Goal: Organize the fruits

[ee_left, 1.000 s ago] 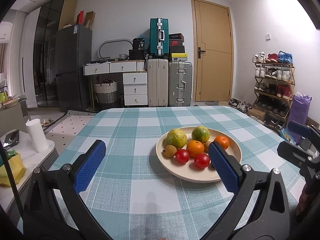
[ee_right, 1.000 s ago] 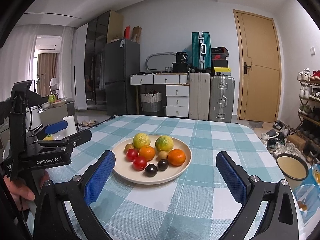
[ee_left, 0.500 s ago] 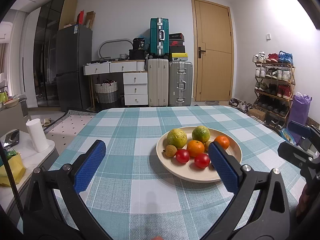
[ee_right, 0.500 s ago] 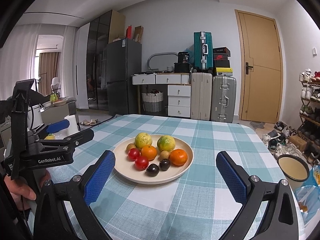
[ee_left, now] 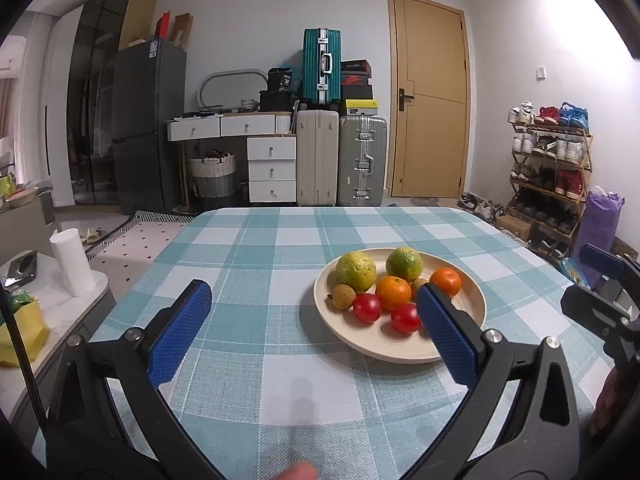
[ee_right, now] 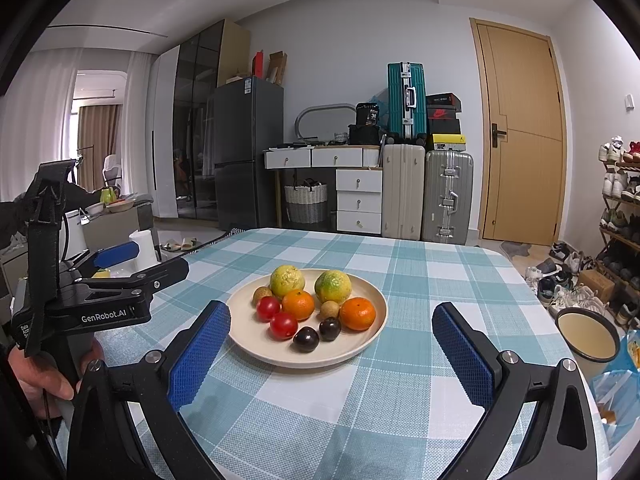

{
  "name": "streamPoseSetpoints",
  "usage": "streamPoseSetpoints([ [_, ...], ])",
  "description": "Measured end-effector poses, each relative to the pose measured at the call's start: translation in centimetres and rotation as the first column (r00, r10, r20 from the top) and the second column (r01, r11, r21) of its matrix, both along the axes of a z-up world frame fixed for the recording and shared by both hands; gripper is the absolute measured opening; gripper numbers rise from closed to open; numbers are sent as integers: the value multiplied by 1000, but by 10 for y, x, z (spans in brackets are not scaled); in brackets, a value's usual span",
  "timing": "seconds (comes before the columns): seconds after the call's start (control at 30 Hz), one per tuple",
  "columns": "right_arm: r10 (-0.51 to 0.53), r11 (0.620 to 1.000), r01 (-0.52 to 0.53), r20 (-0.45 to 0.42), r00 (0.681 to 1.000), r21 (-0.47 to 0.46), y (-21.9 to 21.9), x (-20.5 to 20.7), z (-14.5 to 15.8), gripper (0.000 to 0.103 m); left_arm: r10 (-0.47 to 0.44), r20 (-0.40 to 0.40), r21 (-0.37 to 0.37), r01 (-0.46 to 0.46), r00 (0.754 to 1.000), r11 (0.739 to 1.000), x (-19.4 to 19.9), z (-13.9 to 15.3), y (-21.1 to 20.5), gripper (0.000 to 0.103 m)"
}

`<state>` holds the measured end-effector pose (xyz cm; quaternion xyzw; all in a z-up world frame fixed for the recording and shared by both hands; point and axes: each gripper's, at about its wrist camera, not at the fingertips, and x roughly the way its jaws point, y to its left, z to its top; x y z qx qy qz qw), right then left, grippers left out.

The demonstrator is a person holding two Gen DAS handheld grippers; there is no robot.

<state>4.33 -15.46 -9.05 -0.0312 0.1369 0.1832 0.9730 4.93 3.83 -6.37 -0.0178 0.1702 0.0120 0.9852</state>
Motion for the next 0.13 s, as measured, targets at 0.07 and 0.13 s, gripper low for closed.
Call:
streamPoseSetpoints([
  [0.07,-1,1000,1,0,1000,1,0,1,0,103,-8,-15,-6,8,1000,1000,3,-1,0,102],
  [0.13,1,1000,-1,-1,1000,4,0,0,0,103,-18,-50,-26,16,999,1000,10,-3,3,102],
])
